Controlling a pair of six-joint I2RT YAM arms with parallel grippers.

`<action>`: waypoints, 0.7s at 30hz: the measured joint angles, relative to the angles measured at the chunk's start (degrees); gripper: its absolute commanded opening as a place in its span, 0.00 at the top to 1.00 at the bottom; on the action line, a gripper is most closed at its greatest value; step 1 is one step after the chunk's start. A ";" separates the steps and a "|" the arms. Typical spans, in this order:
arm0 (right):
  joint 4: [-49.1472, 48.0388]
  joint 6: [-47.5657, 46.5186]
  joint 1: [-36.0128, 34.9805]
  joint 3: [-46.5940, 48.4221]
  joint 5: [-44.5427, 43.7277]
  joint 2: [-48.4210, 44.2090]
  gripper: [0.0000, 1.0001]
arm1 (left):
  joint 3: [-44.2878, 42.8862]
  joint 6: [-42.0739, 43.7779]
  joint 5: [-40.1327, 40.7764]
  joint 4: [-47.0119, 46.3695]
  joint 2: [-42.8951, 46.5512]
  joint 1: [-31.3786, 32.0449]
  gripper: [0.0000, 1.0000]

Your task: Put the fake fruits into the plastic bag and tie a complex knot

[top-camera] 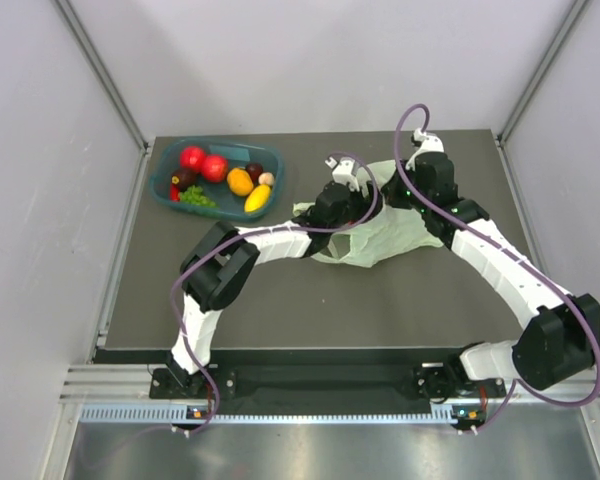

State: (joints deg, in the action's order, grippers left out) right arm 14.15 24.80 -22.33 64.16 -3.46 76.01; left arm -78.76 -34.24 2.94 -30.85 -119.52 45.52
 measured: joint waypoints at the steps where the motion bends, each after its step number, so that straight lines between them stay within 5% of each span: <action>1: 0.04 0.04 0.02 -0.04 -0.07 0.00 1.00 | 0.00 0.31 0.22 0.85 0.07 0.13 0.17; 14: -0.07 0.33 1.11 -0.07 -0.26 0.00 1.00 | 0.26 4.50 3.54 21.14 10.03 0.94 0.35; 21: -0.02 -0.31 1.14 -0.57 -0.59 0.00 1.00 | 0.26 6.49 5.75 32.68 18.21 -0.85 0.34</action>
State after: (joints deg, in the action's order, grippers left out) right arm 14.13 24.49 -21.19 63.59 -4.05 76.01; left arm -78.50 -27.75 8.69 1.83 -101.32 44.66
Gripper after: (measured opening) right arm 0.006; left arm 0.651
